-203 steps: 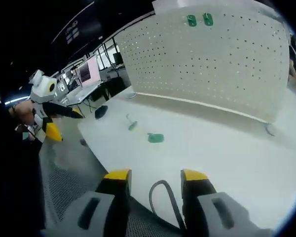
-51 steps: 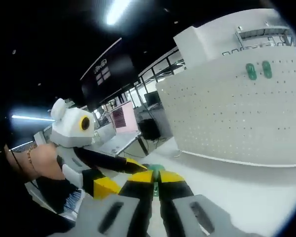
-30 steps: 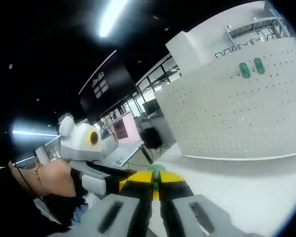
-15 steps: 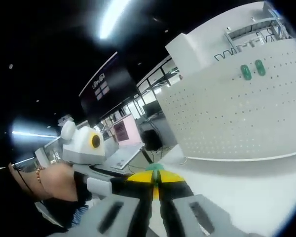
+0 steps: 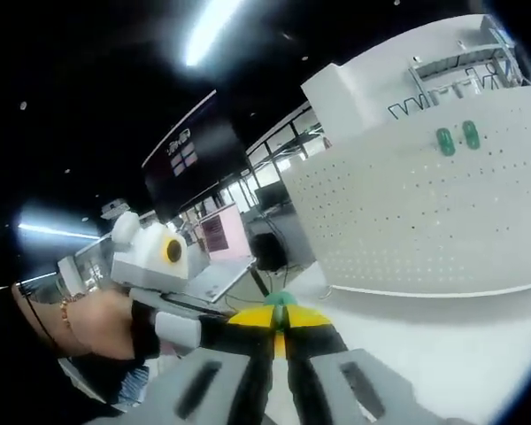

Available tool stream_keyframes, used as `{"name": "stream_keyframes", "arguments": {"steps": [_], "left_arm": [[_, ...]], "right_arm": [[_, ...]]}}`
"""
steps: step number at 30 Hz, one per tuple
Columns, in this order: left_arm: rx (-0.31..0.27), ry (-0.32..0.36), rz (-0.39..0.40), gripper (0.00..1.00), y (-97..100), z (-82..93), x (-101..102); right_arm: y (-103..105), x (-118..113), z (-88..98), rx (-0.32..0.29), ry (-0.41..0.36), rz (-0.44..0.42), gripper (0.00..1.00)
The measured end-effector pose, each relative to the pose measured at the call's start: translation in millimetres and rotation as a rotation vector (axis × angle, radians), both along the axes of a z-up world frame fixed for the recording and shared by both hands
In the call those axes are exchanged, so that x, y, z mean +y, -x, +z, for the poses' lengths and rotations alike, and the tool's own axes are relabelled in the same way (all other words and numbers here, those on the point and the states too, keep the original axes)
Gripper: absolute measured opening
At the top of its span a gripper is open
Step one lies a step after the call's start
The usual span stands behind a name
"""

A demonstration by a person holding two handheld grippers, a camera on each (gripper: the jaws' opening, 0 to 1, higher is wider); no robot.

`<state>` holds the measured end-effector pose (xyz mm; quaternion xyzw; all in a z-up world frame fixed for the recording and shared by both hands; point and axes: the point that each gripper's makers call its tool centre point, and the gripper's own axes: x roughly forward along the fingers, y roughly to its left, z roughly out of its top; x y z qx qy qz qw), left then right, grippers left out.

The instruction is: Insert the hook assembly into the mounting plate slot until the hook locks in place.

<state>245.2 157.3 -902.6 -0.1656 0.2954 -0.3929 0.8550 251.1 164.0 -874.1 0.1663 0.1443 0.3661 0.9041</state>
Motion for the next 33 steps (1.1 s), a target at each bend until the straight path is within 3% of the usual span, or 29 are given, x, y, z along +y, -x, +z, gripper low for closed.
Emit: {"name": "stream_keyframes", "arguments": {"steps": [6,8,13,23,33], "left_arm": [[-0.01,-0.009,0.006,0.01,-2.5,-0.9,3.5],[-0.012,-0.037,0.005,0.01,-2.8,-4.3,5.8],[-0.037,-0.036,0.038,0.01,-7.4,-0.5,10.8],[-0.165,-0.158,0.031,0.01,-12.3,6.2,15.8],[-0.289,-0.267,0.005,0.01,-12.5,13.5,11.1]], "right_arm": [[-0.5,3.5,0.5,0.021,0.007,0.025,0.03],[1.7,5.4,-2.4,0.062,0.01,0.052,0.05],[6.5,-3.0,6.4,0.053,-0.007,0.048,0.09],[12.8,-14.8,5.4,0.08,-0.017,0.044,0.09],[4.4,-1.7,15.0,0.091,-0.075,0.037,0.11]]}}
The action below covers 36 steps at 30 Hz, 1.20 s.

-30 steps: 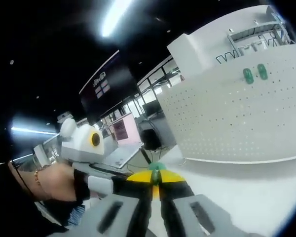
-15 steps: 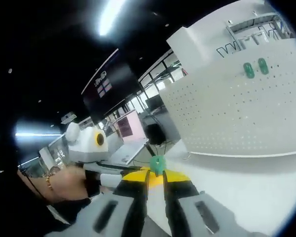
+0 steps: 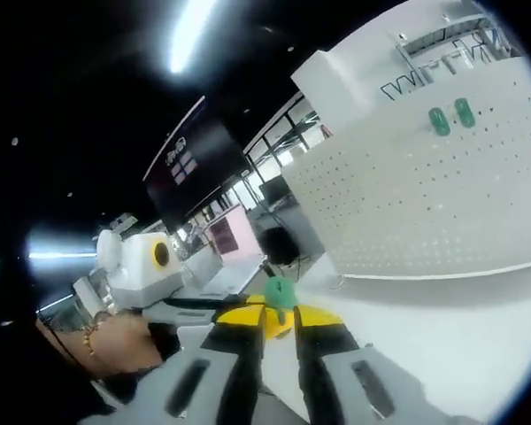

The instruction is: Insert the hook assembly into the mounting plate slot until the hook locks in place.

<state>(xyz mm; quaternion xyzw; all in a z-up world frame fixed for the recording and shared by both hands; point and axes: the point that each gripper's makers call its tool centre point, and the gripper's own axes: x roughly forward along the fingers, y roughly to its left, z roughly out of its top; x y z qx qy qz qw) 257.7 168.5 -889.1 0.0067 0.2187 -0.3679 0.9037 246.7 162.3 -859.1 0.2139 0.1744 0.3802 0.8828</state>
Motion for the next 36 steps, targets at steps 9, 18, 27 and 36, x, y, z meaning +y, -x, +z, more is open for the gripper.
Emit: {"name": "stream_keyframes", "arguments": {"steps": [9,18,27,36], "left_arm": [[-0.057,-0.015,-0.028,0.01,-1.5,9.5,-4.9],[-0.083,-0.009,-0.033,0.01,-2.8,18.1,-6.1],[-0.067,0.01,-0.026,0.02,-3.4,20.1,-6.8],[-0.08,0.011,-0.036,0.04,-2.4,20.2,-8.3]], "right_arm": [[-3.3,6.7,3.3,-0.029,0.016,0.011,0.09],[-7.0,4.1,9.5,-0.052,0.012,-0.007,0.05],[-9.7,1.0,12.7,-0.104,0.038,-0.014,0.01],[-8.3,-1.2,12.7,-0.107,0.019,-0.035,0.01]]}}
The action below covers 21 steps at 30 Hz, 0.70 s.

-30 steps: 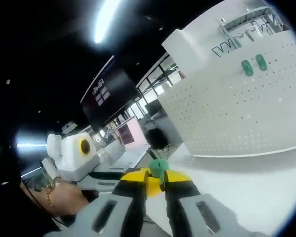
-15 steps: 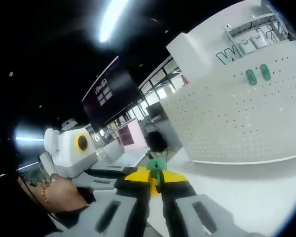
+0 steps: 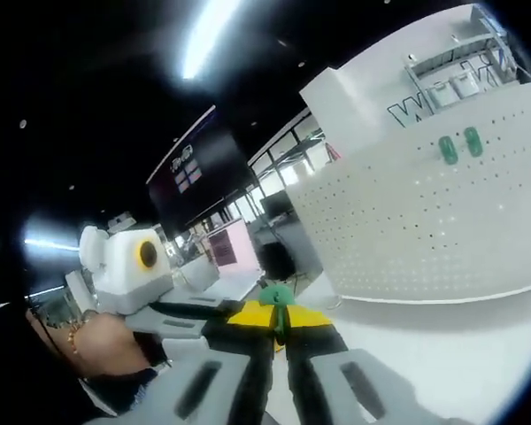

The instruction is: Insert the hook assembly into the mounting plate slot until the hook locks in place.

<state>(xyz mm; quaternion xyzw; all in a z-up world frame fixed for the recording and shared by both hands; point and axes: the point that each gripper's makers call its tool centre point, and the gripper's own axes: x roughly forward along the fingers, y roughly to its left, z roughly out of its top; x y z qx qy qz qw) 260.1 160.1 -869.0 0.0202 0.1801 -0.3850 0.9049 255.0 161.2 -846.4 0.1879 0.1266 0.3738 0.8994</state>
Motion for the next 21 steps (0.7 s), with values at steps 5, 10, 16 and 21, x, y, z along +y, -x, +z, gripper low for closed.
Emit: {"name": "stream_keyframes", "arguments": {"steps": [5,10,16,21], "left_arm": [[-0.005,-0.013,-0.004,0.04,1.5,-2.9,0.8],[-0.017,-0.018,-0.006,0.05,2.6,-3.8,2.5],[-0.027,-0.077,0.013,0.19,-0.1,-12.1,9.5],[-0.011,-0.067,0.017,0.32,0.3,-13.9,11.6]], "right_arm": [[-1.9,-0.9,-2.2,0.002,0.005,0.0,0.01],[-3.4,-1.8,-1.0,-0.002,0.009,-0.001,0.01],[-6.1,-3.4,-2.3,-0.018,0.041,0.003,0.01],[-7.7,-5.4,-3.4,-0.014,0.044,0.0,0.01]]}}
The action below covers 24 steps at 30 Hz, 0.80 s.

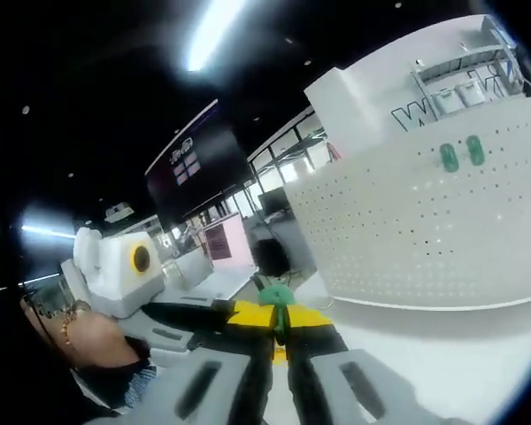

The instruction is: Insert the hook assembly into the mounting plate slot until the hook locks in place.

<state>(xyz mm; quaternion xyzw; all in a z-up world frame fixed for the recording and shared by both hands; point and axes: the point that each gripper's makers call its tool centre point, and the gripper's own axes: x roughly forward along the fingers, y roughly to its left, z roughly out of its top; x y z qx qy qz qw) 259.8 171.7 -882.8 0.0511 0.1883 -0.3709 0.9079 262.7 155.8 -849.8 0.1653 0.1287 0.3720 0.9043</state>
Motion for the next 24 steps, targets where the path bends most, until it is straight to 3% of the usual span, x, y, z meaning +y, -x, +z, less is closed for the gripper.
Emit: {"name": "stream_keyframes", "arguments": {"steps": [2,5,10,18,24], "left_arm": [[0.004,0.001,-0.005,0.36,1.4,-0.7,-0.7],[0.021,0.009,-0.017,0.33,4.7,-2.3,-2.8],[0.03,0.013,-0.037,0.48,7.5,-2.5,-8.3],[-0.023,-0.004,-0.049,0.68,7.2,2.5,-9.4],[-0.002,-0.006,-0.061,0.76,11.0,-3.3,-10.5]], "right_arm": [[-0.2,-0.8,-0.2,-0.004,0.008,0.0,0.01],[-0.8,-1.8,-0.3,-0.006,0.015,0.001,0.01],[-3.9,-2.0,2.4,-0.013,0.019,0.001,0.01],[-7.0,-1.0,3.8,-0.024,0.027,0.002,0.01],[-7.5,-2.4,0.9,-0.018,0.03,0.002,0.01]]}}
